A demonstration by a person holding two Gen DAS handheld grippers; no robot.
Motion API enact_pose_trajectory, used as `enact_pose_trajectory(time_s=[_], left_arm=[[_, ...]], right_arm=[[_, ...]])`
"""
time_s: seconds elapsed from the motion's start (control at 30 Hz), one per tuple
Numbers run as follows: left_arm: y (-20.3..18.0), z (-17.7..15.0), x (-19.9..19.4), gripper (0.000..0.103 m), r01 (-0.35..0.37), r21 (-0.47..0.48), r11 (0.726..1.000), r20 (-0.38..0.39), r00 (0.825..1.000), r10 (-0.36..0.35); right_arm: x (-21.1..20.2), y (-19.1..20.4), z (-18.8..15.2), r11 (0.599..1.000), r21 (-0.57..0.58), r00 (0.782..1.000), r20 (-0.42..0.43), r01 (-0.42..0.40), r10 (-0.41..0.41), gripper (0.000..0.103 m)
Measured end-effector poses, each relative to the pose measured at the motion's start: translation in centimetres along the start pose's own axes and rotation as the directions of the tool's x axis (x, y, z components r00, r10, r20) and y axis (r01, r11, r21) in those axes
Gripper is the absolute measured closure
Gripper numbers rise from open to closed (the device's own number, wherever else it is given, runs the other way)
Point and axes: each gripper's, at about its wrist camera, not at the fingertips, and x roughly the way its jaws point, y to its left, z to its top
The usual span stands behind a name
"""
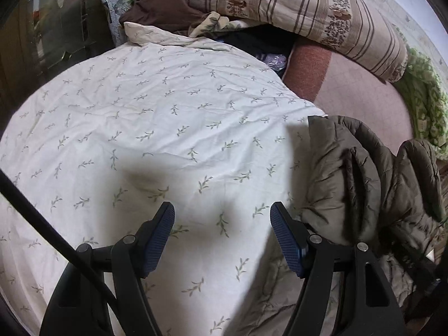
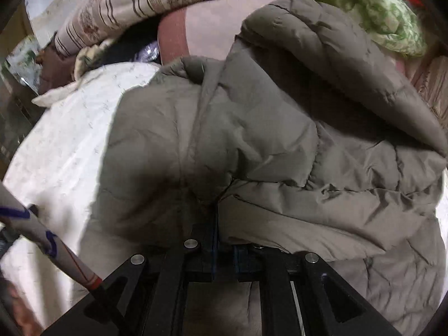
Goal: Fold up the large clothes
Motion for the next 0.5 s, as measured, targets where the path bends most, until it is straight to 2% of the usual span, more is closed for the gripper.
enact_pose_trajectory(time_s=[0.03, 0.07, 0.1, 0.13, 0.17, 0.2, 0.33, 0.4, 0.5], left_arm=[[-0.1, 0.0, 0.1, 0.033, 0.003, 0.003, 1.0, -0.005, 1.0, -0.003], [-0.1, 0.0, 0.1, 0.033, 0.008, 0.005, 1.0, -0.008, 1.0, -0.008], [-0.2, 0.0, 0.1, 0.033, 0.015, 0.009, 1.0, -0.009, 1.0, -0.015], [-0.3, 0.0, 0.0, 0.033, 0.017, 0.013, 1.0, -0.007, 1.0, -0.016], [-0.4, -0.1, 0.0, 0.033, 0.017, 0.016, 1.0, -0.006, 1.0, -0.017], [-0.5, -0.1, -0.1, 0.033, 0.018, 0.021, 1.0, -0.005, 1.0, -0.018], [-0.7, -0.3, -0.2, 0.033, 0.027, 0.023, 0.999, -0.01, 1.0, -0.027], [-0.7, -0.3, -0.3, 0.033, 0.031, 0.022, 0.999, -0.009, 0.999, -0.031], [-0.8, -0.4, -0.3, 0.033, 0.026, 0.026, 0.999, -0.007, 1.0, -0.026]], right_arm=[[-0.2, 0.0, 0.1, 1.0, -0.005, 1.0, 0.004, 0.0, 0.0, 0.092], [-0.9, 0.0, 0.3, 1.0, -0.007, 1.0, 0.01, -0.007, 0.007, 0.084], [-1.9, 0.0, 0.3, 1.0, -0.014, 1.0, 0.016, -0.021, 0.021, 0.069], [-3.1, 0.0, 0.2, 0.999, -0.032, 0.999, 0.027, -0.03, 0.031, 0.059], [-4.1, 0.0, -0.1, 0.998, -0.045, 0.999, 0.028, -0.033, 0.035, 0.04], [-5.3, -0.2, -0.5, 0.997, -0.053, 0.998, 0.029, -0.051, 0.052, 0.035], [-10.2, -0.5, -2.2, 0.991, -0.116, 0.996, 0.05, -0.066, 0.072, 0.036], [-12.1, -1.1, -1.8, 0.989, -0.151, 0.994, 0.111, 0.0, 0.016, 0.032], [-13.3, -2.2, 0.6, 0.976, -0.17, 0.972, 0.215, 0.138, -0.1, 0.018]])
